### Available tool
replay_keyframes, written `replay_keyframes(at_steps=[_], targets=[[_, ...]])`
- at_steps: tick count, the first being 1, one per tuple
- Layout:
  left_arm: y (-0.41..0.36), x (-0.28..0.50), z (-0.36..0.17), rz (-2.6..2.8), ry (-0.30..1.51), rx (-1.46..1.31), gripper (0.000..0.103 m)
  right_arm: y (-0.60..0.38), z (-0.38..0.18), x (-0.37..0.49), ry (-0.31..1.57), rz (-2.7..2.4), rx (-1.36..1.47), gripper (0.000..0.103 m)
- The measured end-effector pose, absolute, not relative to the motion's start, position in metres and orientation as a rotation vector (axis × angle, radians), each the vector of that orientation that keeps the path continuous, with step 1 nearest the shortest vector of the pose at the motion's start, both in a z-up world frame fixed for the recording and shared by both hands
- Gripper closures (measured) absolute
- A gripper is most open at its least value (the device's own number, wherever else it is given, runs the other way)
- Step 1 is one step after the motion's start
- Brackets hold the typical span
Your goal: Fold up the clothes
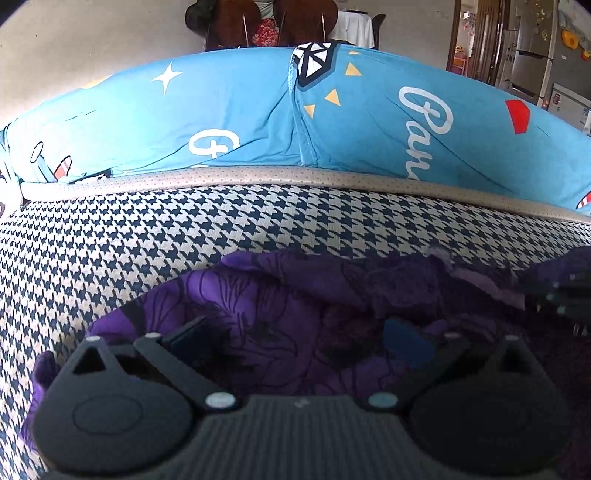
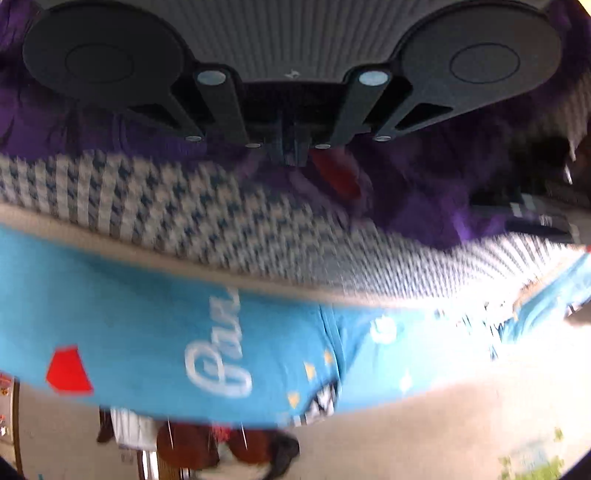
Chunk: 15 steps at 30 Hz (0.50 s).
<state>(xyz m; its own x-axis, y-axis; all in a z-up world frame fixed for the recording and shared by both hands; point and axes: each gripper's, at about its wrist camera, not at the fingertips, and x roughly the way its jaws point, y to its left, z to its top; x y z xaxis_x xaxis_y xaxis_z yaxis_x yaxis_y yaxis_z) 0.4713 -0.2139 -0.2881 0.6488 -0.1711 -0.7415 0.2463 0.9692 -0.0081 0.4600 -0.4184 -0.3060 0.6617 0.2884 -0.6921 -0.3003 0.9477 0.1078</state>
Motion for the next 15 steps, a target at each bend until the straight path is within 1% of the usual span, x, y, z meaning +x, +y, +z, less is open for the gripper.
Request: replay_keyframes(at_steps=[3,7,10,11,12,13,15], targets=[[-0.222,0.469,-0.294,-0.246,0.836,0.128,0.0,-0.419,-0.315,0.457,0.78,0.334,-0.013,0.094],[-0.229,0.467,-0.301,-0.252,0.841,0.165,0.0,-0.423,-0.301,0.455,0.766,0.35,-0.019,0.093],[-0.231,0.467,-0.303,-0.255,0.843,0.166,0.0,-0.424,-0.288,0.45,0.713,0.347,-0.042,0.088],[-0.232,0.467,-0.304,-0.255,0.845,0.167,0.0,-0.424,-0.284,0.448,0.696,0.344,-0.046,0.081],[-0.233,0.466,-0.304,-0.255,0.847,0.169,0.0,-0.426,-0.281,0.449,0.68,0.337,-0.038,0.071],[-0.233,0.466,-0.305,-0.255,0.849,0.172,0.0,-0.427,-0.279,0.449,0.665,0.33,-0.031,0.066],[-0.235,0.465,-0.306,-0.257,0.851,0.18,0.0,-0.43,-0.28,0.454,0.651,0.316,-0.024,0.047]])
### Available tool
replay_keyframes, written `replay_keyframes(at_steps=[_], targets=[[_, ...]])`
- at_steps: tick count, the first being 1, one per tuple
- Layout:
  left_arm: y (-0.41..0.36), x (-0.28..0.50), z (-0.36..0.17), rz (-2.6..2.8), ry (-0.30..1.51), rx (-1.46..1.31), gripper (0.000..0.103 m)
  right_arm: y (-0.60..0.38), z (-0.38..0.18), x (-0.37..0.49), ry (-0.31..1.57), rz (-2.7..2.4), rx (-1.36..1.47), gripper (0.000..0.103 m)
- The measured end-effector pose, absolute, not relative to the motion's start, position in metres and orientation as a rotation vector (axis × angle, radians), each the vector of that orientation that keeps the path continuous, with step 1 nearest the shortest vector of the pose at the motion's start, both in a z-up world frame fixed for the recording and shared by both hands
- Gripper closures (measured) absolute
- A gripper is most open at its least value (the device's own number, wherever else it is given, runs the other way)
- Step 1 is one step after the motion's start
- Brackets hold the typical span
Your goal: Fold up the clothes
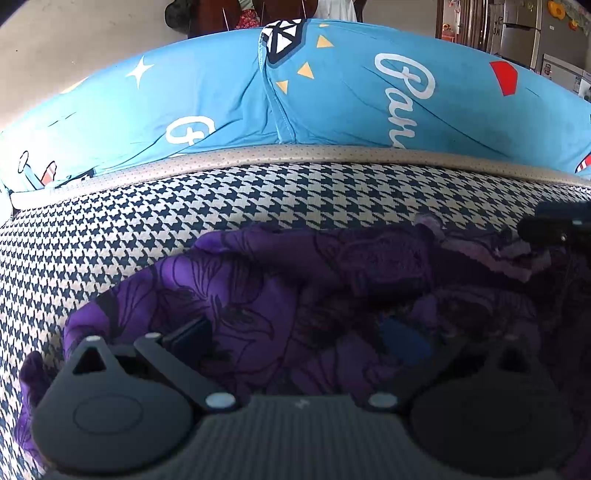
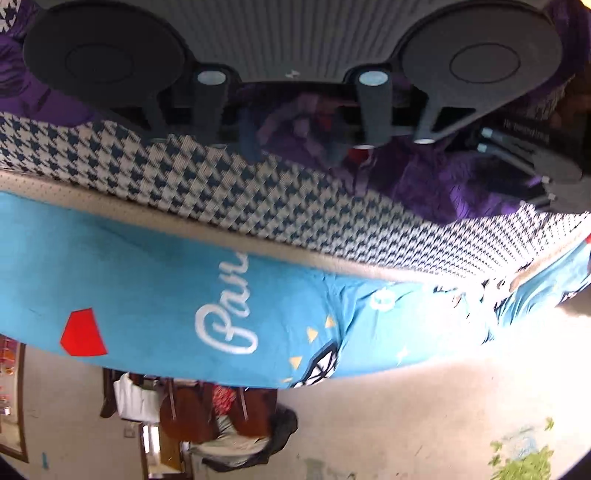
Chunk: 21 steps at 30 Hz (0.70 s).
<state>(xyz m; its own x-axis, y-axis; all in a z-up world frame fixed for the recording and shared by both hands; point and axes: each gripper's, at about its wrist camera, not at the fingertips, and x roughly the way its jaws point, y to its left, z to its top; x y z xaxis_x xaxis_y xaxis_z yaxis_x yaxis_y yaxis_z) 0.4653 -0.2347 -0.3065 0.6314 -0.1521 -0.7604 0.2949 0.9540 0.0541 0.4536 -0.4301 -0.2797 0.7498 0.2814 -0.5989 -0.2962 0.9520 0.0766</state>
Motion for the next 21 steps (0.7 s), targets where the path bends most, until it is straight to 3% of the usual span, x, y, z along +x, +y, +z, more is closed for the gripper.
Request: replay_keyframes(at_steps=[2,8,10,12,15,21], targets=[[-0.236,0.464,-0.307,-0.259,0.85,0.189,0.0,-0.431,-0.288,0.461,0.671,0.304,-0.035,0.037],[-0.237,0.465,-0.308,-0.265,0.856,0.191,0.0,-0.434,-0.311,0.475,0.745,0.289,-0.031,0.036],[-0.237,0.465,-0.308,-0.268,0.853,0.192,0.0,-0.432,-0.314,0.474,0.741,0.29,-0.052,0.043],[-0.238,0.464,-0.308,-0.268,0.849,0.193,0.0,-0.432,-0.314,0.473,0.741,0.262,-0.083,0.067],[-0.238,0.463,-0.306,-0.274,0.84,0.192,0.0,-0.437,-0.312,0.472,0.735,0.253,-0.076,0.082],[-0.236,0.46,-0.295,-0.306,0.814,0.148,0.0,-0.432,-0.292,0.466,0.682,0.27,-0.101,0.098]])
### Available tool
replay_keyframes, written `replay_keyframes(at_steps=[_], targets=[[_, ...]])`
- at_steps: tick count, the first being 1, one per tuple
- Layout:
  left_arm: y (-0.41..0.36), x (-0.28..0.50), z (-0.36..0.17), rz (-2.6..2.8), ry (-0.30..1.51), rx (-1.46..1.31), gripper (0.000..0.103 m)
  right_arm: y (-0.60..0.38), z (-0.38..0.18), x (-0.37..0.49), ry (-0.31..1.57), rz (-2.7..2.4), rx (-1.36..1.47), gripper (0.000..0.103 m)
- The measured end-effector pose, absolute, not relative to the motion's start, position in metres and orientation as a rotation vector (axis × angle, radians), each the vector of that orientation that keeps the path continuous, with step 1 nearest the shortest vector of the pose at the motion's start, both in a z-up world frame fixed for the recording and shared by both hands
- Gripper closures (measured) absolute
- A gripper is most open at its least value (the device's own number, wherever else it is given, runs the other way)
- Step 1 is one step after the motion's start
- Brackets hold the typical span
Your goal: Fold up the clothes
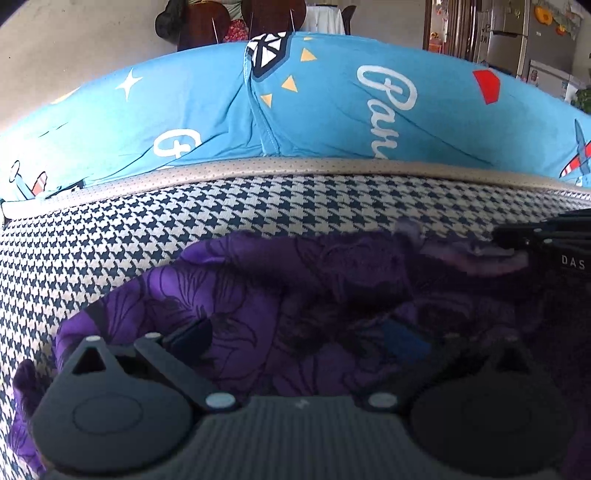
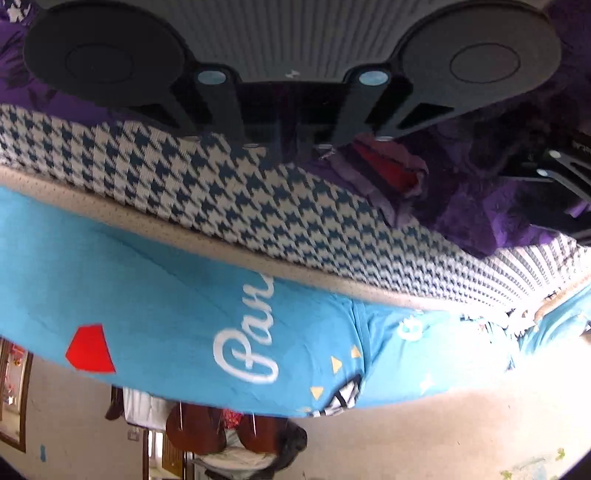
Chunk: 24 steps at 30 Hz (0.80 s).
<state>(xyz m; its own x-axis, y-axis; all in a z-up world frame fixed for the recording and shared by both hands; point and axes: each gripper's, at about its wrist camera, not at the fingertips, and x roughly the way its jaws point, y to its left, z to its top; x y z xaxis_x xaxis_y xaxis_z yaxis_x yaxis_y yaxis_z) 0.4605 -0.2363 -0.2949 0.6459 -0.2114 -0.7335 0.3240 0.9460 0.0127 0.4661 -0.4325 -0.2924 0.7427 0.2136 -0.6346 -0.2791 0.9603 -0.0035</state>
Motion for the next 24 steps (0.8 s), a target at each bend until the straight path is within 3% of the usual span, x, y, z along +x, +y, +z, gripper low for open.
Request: replay_keyframes(at_steps=[10,16,24], targets=[[-0.238,0.458,-0.289,-0.345,0.812,0.122,0.0,-0.438,-0.253,0.458,0.552,0.281,0.024,0.098],[-0.238,0.458,-0.293,-0.329,0.812,0.168,0.0,-0.434,-0.256,0.446,0.643,0.431,-0.011,0.098],[-0.24,0.459,-0.297,-0.327,0.839,0.182,0.0,-0.432,-0.304,0.442,0.844,0.438,-0.096,0.097]])
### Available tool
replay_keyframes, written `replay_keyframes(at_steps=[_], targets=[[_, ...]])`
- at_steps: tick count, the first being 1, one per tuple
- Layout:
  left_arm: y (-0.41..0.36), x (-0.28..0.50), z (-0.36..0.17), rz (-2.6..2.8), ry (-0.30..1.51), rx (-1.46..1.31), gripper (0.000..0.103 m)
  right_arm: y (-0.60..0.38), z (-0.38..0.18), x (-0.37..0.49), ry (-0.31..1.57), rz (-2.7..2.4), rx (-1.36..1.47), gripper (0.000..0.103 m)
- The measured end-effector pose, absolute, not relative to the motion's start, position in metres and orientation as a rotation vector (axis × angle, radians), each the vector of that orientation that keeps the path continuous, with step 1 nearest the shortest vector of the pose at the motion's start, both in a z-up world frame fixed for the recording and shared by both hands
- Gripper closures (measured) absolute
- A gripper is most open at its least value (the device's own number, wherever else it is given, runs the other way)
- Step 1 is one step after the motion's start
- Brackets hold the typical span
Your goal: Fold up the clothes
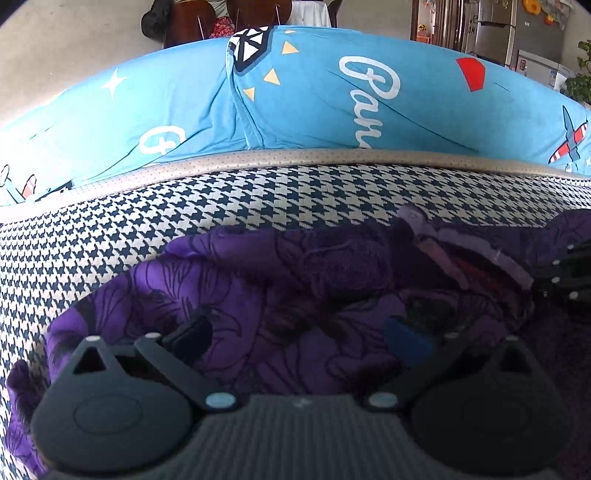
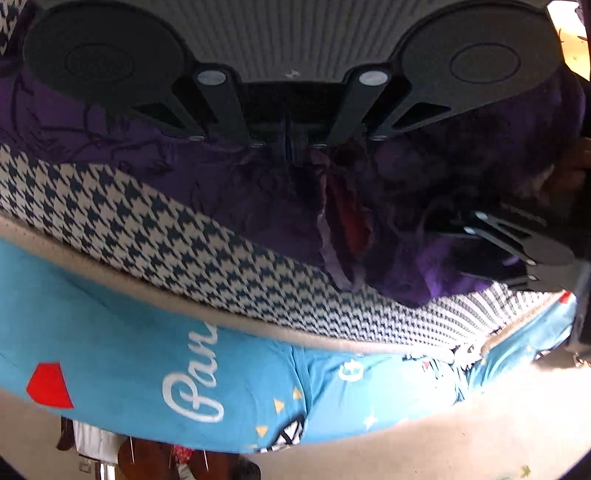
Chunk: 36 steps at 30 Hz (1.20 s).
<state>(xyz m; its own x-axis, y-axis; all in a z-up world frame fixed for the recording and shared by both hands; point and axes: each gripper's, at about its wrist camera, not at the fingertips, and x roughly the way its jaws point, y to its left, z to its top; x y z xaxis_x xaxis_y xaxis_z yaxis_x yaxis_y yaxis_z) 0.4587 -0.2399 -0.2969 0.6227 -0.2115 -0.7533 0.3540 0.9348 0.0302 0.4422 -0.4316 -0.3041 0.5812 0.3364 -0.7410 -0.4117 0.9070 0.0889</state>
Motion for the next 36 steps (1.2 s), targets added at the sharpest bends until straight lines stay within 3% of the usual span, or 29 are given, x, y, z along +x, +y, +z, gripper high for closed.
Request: replay_keyframes(at_steps=[4,8,13,18,24,25,26,27,29,36], targets=[[-0.241,0.459,-0.298,-0.323,0.844,0.19,0.0,-0.436,-0.29,0.439,0.776,0.429,-0.073,0.094],[-0.242,0.458,-0.299,-0.322,0.844,0.198,0.0,-0.444,-0.281,0.444,0.737,0.439,0.047,0.076],[-0.244,0.456,-0.298,-0.324,0.838,0.211,0.0,-0.443,-0.289,0.454,0.755,0.475,0.19,0.069],[-0.244,0.456,-0.298,-0.327,0.839,0.211,0.0,-0.428,-0.294,0.459,0.775,0.53,0.237,0.054],[-0.244,0.452,-0.296,-0.332,0.824,0.221,0.0,-0.403,-0.302,0.461,0.773,0.511,0.131,0.056],[-0.244,0.45,-0.296,-0.335,0.822,0.223,0.0,-0.399,-0.302,0.462,0.77,0.513,0.112,0.061],[-0.244,0.449,-0.295,-0.338,0.819,0.225,0.0,-0.395,-0.303,0.462,0.767,0.514,0.094,0.078],[-0.244,0.448,-0.294,-0.343,0.816,0.223,0.0,-0.39,-0.303,0.462,0.764,0.516,0.076,0.087],[-0.242,0.445,-0.292,-0.355,0.808,0.216,0.0,-0.383,-0.301,0.462,0.74,0.51,0.038,0.092],[-0.228,0.434,-0.281,-0.372,0.78,0.191,0.0,-0.389,-0.265,0.464,0.573,0.434,0.067,0.094]])
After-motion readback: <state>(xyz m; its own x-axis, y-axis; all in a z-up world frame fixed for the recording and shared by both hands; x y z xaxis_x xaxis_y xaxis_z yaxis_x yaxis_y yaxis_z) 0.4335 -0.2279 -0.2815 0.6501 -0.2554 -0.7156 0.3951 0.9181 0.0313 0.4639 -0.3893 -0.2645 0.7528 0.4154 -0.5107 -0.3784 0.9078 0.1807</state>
